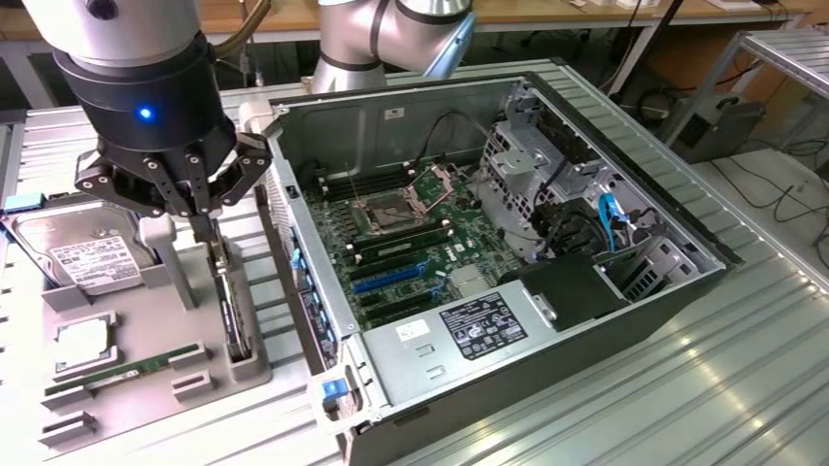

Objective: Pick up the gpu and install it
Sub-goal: 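Reach for the gpu, then pick up the gpu and move the gpu toward the slot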

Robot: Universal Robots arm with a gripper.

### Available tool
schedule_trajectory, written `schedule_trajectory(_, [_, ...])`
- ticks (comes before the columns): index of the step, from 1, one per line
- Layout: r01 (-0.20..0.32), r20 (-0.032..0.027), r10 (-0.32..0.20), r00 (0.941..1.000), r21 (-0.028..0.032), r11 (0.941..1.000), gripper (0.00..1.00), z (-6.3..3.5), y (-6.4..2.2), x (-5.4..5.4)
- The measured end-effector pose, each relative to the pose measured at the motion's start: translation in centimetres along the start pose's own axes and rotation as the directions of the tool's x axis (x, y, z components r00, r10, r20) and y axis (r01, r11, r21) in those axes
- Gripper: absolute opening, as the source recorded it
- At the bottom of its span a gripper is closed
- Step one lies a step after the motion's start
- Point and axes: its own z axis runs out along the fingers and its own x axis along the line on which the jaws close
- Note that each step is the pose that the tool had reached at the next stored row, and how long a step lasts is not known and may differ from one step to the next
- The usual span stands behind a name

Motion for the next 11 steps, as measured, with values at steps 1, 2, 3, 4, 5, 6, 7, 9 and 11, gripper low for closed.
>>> schedule_trajectory(1, [0.0,0.0,0.0,1.0,0.0,1.0,0.11,0.0,0.0,0.0])
schedule_trajectory(2, [0.0,-0.0001,0.0,1.0,0.0001,1.0,0.11,0.0,0.0,0.0])
schedule_trajectory(3, [0.0,-0.0001,0.0,1.0,0.0001,1.0,0.11,0.0,0.0,0.0])
schedule_trajectory(4, [0.0,-0.0001,0.0,1.0,0.0001,1.0,0.11,-0.01,0.0,0.0])
schedule_trajectory(5, [0.0,-0.0001,0.0,1.0,0.0002,1.0,0.11,-0.01,0.0,0.01])
schedule_trajectory(6, [0.0,-0.0001,0.0,1.0,0.0001,1.0,0.11,-0.01,0.0,0.0])
schedule_trajectory(7, [0.0,-0.0001,0.0,1.0,0.0001,1.0,0.11,-0.01,0.0,0.0])
schedule_trajectory(9, [0.0,-0.0001,0.0,1.0,0.0001,1.0,0.11,-0.01,0.0,0.0])
schedule_trajectory(11, [0.0,-0.0001,0.0,1.0,0.0002,1.0,0.11,-0.01,0.0,0.0])
